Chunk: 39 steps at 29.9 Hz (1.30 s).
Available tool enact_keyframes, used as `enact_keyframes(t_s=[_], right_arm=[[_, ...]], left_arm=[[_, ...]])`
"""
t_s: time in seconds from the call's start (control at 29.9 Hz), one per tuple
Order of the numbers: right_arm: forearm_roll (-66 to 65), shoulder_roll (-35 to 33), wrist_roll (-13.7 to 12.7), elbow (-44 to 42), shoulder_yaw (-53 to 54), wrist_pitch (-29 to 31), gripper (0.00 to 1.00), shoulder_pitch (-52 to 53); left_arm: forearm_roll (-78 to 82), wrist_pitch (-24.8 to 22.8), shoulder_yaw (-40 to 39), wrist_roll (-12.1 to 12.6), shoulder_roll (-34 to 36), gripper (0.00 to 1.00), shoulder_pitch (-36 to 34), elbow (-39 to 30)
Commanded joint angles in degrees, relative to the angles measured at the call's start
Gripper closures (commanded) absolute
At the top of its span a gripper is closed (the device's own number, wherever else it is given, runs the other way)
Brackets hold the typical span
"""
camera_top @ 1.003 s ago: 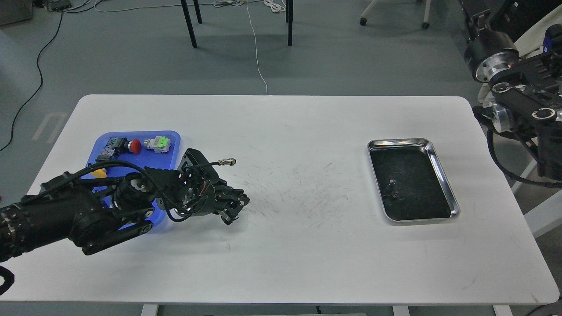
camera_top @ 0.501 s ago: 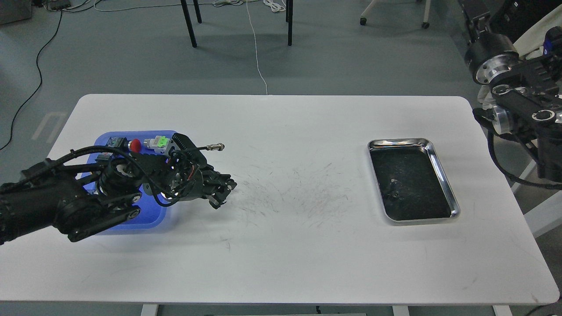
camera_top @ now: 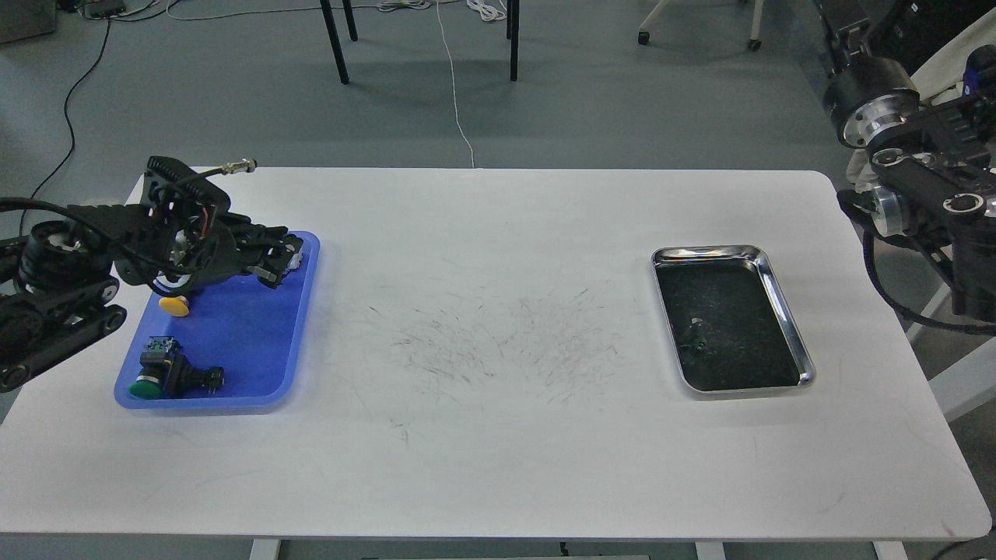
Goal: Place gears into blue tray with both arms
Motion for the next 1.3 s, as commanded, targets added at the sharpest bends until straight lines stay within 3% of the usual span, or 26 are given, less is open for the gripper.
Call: enact_keyframes(t_s=[0.0,0.8,1.27], right_arm=[[0.0,0.0,0.0,0.08,-0.01,0.01,0.08,0.0],[0.0,-0.08,0.0,0.52,-0.27,0.19,0.08,-0.09],[0.0,-0.08,0.0,0.61,-0.27,0.01,0.08,-0.18]], left_arm=[[-0.53,0.14,-3.24,0.06,0.67,0.94,3.05,1.66],[-2.46,1.72,-4.65,-0.21,-3.28,0.94,8.5,11.07],[-4.05,2.86,-4.56,-0.21,-4.07,0.92,9.73,12.83]])
